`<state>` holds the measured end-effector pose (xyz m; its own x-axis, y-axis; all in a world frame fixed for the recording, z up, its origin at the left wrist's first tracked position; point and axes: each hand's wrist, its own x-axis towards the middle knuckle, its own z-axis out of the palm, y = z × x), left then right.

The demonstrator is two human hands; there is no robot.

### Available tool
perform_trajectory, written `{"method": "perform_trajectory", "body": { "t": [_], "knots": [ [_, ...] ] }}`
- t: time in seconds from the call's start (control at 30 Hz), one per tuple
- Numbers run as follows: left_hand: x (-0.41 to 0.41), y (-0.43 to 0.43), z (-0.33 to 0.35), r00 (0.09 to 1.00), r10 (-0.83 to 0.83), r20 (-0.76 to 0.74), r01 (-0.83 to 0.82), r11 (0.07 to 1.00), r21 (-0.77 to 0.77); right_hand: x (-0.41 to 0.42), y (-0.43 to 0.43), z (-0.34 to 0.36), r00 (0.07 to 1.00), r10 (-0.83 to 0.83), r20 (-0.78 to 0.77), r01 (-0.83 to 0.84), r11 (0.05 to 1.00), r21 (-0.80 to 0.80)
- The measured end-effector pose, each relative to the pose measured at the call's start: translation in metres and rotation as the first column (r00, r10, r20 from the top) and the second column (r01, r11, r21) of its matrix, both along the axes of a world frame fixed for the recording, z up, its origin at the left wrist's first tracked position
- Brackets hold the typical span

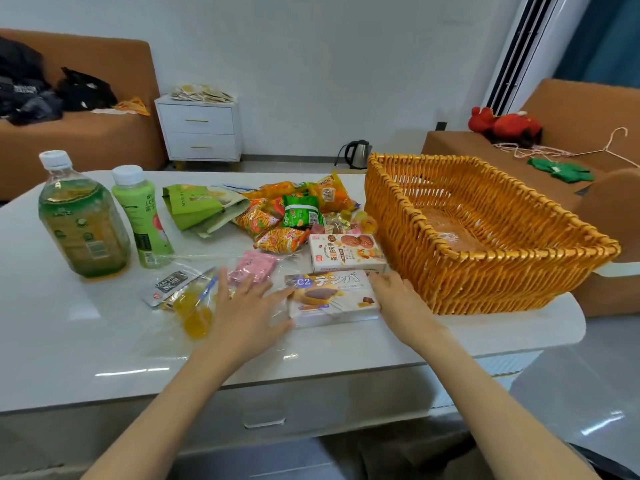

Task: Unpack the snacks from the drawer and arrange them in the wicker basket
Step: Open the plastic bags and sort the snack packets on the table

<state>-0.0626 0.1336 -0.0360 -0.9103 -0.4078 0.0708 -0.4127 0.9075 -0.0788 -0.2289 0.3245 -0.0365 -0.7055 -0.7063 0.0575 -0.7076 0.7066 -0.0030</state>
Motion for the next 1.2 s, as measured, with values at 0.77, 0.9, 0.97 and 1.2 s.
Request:
{"method": "perform_trajectory", "body": {
  "t": [0.77,0.9,0.97,1.2],
  "knots": [
    [0.013,-0.016,0.010,0.995,-0.078,-0.063,0.094,0.945,0.314,-0.002,-0.049,0.030,0.971,-0.134,0.199,0.221,0.824,-0.523],
    [0.005,-0.018,0.010,0.995,-0.100,-0.003,0.098,0.966,0.240,-0.023,-0.052,0.032,0.941,-0.218,0.258,0.284,0.924,-0.255],
    [0.000,-0.019,0.013,0.995,-0.098,0.016,0.093,0.976,0.197,-0.028,-0.058,0.028,0.942,-0.192,0.275,0.245,0.954,-0.174],
    [-0.009,-0.025,0.014,0.992,-0.120,0.038,0.106,0.962,0.251,-0.014,-0.064,0.027,0.939,-0.021,0.344,0.083,0.983,-0.166]
  ]
}}
